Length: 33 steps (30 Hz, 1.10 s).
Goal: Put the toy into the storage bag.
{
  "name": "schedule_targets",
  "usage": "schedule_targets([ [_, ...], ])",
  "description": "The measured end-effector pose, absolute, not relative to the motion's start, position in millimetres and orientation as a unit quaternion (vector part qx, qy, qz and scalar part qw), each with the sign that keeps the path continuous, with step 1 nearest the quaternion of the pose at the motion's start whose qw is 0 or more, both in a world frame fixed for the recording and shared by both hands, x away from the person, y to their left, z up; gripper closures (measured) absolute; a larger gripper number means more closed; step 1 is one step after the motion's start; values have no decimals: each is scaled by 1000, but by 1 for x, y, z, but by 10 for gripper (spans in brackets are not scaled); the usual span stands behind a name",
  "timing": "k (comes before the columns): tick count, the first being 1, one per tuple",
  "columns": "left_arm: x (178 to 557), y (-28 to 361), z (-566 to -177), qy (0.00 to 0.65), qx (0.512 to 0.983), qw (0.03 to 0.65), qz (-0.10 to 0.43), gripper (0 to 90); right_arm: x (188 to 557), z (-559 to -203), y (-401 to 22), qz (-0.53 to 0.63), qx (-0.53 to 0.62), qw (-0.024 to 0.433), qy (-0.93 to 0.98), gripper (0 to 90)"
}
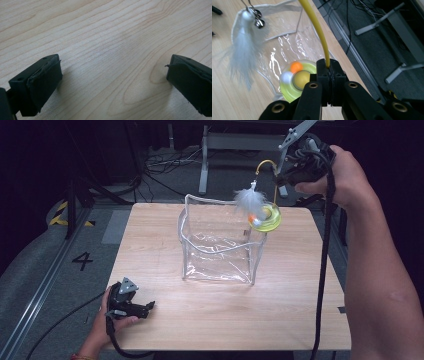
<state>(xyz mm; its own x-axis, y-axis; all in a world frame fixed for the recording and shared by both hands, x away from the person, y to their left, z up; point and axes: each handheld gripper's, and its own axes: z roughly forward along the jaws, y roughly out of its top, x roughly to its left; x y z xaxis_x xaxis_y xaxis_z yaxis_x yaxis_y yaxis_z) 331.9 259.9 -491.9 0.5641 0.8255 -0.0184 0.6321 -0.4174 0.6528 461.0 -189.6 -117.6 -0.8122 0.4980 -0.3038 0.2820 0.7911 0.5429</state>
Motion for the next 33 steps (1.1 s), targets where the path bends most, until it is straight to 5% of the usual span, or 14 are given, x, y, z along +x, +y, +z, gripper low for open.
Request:
schedule_targets([
  [33, 332, 260, -492, 438, 828, 314, 153, 2, 495, -178, -153, 242, 207, 179, 931, 889],
])
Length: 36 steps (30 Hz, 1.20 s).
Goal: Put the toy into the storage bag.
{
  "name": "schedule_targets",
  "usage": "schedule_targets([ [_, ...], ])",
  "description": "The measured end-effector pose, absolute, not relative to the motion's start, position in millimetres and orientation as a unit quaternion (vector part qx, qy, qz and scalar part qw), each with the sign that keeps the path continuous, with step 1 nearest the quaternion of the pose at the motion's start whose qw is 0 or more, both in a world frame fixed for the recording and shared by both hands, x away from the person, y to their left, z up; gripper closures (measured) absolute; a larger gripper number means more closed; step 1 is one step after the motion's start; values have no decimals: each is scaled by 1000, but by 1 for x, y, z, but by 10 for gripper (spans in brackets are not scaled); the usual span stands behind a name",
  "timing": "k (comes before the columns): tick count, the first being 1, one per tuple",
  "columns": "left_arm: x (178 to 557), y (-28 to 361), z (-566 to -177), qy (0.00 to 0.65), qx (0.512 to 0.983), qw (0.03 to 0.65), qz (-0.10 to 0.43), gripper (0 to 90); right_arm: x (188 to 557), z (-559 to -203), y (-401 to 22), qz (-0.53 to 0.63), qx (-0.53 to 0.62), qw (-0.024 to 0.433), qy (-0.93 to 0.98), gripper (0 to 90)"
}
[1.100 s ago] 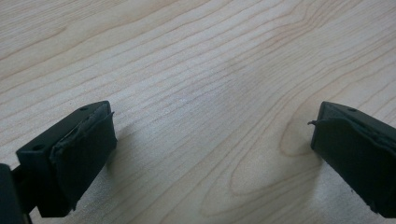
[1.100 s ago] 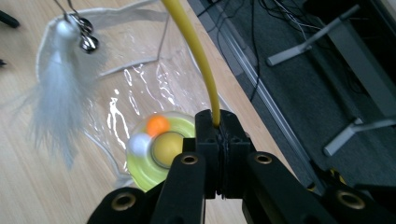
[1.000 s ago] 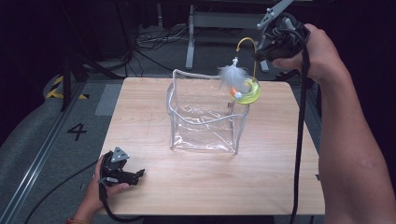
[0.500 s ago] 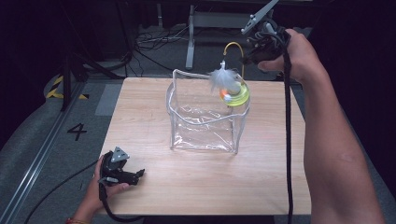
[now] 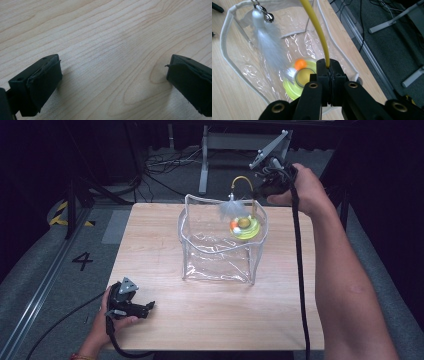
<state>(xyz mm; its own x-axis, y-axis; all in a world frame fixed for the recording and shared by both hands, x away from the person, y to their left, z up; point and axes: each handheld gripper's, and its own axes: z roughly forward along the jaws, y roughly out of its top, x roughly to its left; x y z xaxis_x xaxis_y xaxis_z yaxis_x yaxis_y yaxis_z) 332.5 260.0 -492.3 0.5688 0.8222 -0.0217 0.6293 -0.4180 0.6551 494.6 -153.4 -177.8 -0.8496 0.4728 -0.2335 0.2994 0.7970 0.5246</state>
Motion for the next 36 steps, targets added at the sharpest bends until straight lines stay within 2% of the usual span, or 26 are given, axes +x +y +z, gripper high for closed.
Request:
schedule_targets([
  [22, 333, 260, -492, 437, 829, 314, 153, 2, 497, -253, -138, 183, 185, 121, 958, 888],
  [36, 333, 260, -492, 437, 829, 314, 153, 2, 496, -275, -137, 150, 187, 89, 967, 886],
])
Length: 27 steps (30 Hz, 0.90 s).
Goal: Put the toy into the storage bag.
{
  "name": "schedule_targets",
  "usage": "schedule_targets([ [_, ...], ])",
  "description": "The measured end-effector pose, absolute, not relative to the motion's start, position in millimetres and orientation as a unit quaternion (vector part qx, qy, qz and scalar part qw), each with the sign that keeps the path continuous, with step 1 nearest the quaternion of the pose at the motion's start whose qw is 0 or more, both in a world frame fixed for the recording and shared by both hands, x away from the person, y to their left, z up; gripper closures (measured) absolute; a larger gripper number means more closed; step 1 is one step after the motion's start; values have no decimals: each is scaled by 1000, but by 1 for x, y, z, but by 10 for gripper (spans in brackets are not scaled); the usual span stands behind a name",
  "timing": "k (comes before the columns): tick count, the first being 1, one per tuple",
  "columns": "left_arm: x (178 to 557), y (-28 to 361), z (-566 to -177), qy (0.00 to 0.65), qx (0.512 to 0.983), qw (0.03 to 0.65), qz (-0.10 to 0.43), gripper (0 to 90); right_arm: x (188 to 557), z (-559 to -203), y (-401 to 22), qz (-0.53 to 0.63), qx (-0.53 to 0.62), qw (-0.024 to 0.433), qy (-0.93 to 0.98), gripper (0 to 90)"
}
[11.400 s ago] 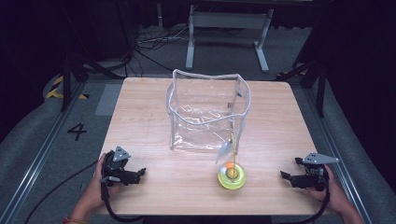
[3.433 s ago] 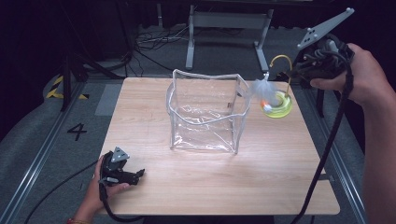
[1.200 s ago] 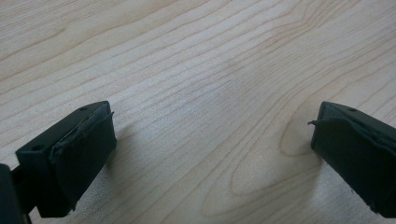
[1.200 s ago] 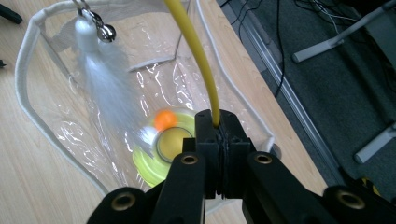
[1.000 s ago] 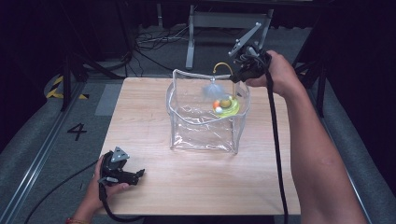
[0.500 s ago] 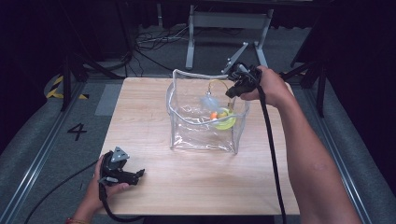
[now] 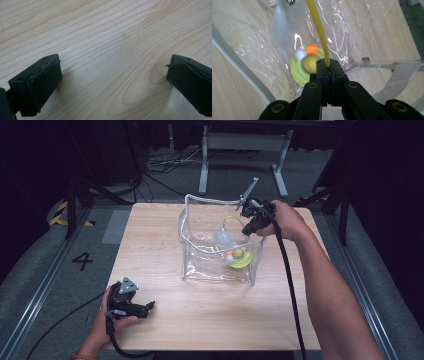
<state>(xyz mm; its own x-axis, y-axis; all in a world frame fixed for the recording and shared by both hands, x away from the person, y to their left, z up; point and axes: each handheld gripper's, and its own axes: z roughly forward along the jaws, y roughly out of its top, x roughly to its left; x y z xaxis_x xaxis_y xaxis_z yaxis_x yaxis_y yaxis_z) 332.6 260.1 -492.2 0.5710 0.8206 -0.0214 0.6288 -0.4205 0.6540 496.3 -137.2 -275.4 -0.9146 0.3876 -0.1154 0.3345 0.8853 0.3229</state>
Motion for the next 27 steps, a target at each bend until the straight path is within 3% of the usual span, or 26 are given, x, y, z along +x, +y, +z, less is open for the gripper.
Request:
schedule_targets([
  [9, 333, 260, -492, 437, 829, 314, 153, 2, 495, -280, -138, 152, 177, 74, 970, 883],
  [17, 333, 260, -492, 437, 829, 314, 153, 2, 492, -276, -140, 162, 178, 88, 967, 875],
  [27, 333, 260, -492, 437, 829, 314, 153, 2, 486, -265, -145, 185, 185, 116, 958, 764],
])
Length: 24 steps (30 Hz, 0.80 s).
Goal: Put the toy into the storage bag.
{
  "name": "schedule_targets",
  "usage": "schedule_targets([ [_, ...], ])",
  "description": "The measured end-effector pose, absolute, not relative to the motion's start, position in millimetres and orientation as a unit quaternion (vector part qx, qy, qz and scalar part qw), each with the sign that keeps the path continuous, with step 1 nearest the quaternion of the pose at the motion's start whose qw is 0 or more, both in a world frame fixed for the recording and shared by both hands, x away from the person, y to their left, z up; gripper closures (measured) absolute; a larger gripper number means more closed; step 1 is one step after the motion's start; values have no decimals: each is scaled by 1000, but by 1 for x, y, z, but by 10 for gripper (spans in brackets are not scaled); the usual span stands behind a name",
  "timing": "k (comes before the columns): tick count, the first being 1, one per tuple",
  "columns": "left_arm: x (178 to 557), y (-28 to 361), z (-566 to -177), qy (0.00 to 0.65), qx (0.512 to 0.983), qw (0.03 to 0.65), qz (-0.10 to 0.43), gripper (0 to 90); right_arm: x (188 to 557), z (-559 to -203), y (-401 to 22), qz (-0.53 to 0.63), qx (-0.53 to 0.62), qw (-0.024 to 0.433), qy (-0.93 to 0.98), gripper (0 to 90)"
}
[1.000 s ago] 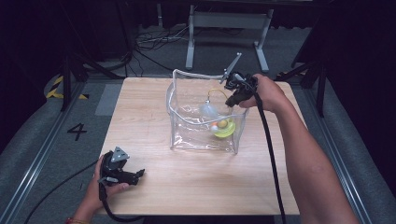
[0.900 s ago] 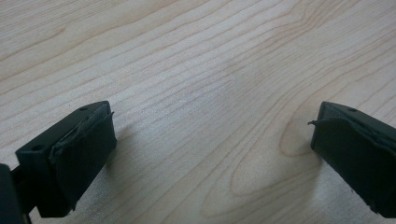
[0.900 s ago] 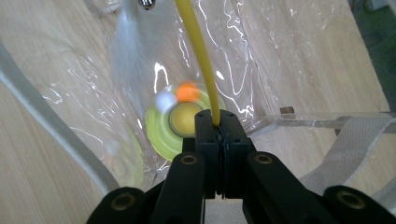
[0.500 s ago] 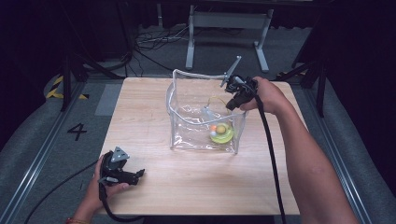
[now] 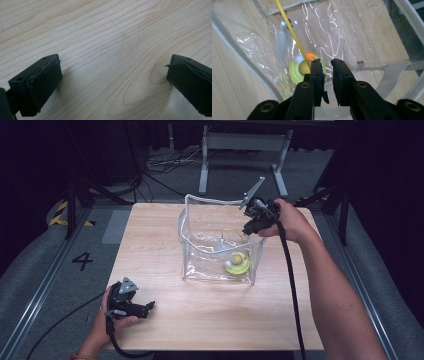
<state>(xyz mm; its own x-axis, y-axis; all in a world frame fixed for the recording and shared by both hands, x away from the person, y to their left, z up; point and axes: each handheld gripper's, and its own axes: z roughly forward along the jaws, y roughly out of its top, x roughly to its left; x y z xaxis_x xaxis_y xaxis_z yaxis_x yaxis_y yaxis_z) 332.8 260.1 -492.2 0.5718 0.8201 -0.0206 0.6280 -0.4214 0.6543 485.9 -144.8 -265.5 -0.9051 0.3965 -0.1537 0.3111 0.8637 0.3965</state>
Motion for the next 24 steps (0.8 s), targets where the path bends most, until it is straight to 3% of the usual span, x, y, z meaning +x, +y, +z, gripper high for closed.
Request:
schedule_targets([
  [14, 333, 260, -492, 438, 829, 314, 153, 2, 466, -245, -172, 239, 211, 172, 932, 700],
  [24, 333, 260, -492, 438, 829, 314, 153, 2, 444, -239, -200, 260, 224, 203, 917, 501],
])
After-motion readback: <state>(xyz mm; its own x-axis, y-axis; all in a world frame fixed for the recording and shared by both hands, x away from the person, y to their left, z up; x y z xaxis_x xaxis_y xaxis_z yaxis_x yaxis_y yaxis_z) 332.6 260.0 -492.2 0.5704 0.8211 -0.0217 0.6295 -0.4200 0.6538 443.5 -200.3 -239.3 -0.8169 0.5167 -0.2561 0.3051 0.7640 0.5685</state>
